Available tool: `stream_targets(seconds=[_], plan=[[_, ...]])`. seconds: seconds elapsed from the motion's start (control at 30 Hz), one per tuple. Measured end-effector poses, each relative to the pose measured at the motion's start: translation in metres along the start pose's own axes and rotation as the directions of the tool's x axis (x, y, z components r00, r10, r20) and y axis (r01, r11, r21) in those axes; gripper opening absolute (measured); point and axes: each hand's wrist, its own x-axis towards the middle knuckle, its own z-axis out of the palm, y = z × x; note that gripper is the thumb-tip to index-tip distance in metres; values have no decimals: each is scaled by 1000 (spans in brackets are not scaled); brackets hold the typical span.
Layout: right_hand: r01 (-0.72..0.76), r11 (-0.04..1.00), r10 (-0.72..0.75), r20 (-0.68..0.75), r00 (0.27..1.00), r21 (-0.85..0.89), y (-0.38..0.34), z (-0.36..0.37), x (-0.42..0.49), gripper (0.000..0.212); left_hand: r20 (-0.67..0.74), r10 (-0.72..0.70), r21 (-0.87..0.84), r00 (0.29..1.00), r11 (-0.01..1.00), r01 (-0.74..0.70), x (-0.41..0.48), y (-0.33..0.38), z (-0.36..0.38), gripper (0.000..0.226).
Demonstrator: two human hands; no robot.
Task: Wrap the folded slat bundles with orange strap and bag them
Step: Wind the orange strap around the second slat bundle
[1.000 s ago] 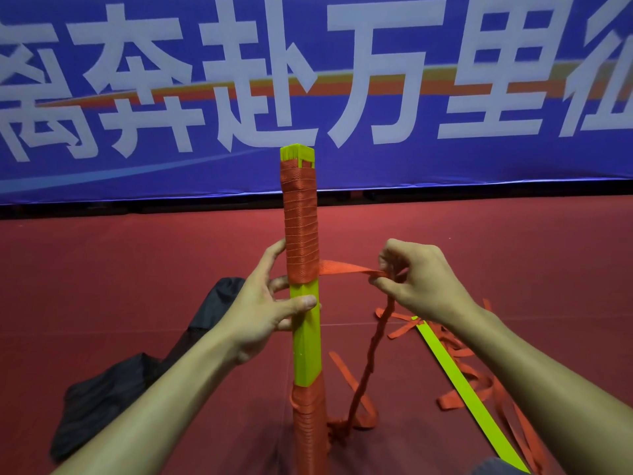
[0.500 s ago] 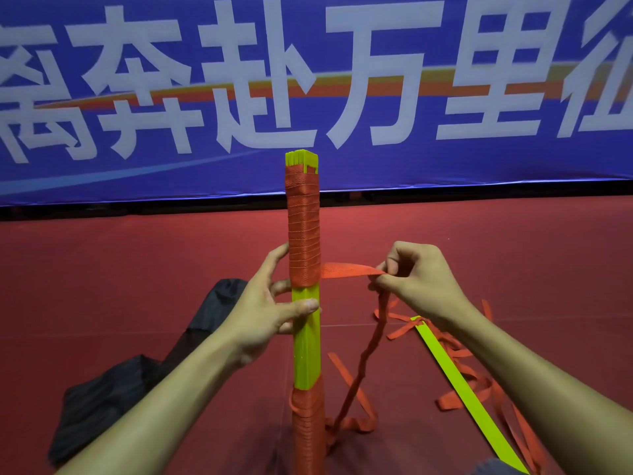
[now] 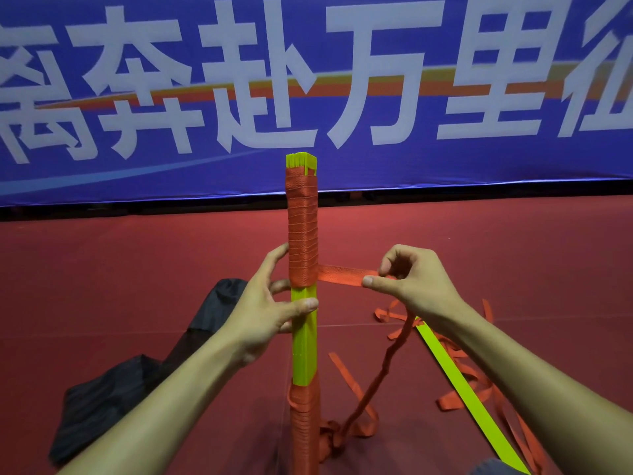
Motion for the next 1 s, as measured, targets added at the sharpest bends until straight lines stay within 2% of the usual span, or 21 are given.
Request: stream_targets(seconds=[0.13,0.23,0.43,0.53,0.7,0.87,1.0], plan=[[-25,988,28,17,999,-152,5,0,5,21,-33,51,37,998,998,-50,-1,0,6,85],[-32,962,50,60,997,-270,2,4,7,5,-70,80,81,994,994,-74,0,0,9,85],[52,957,-60,-22,998,-284,-19,23,-1,32,-144,136,191,980,976,-107,4,-4,11,87],[112,950,-128,-36,991,-291,-30,37,-9,45,-179,192,311,965,942,-129,5,-3,15,90],[51,939,-104,-138,985,-341,-35,43,-9,63,-193,265,441,945,884,-157,2,5,28,90],[41,942,-112,-197,974,-333,-39,46,-10,61,-220,300,482,928,861,-164,2,9,37,84],[86,958,-140,-181,974,-275,-41,47,-10,50,-168,226,422,960,896,-137,2,10,38,94]])
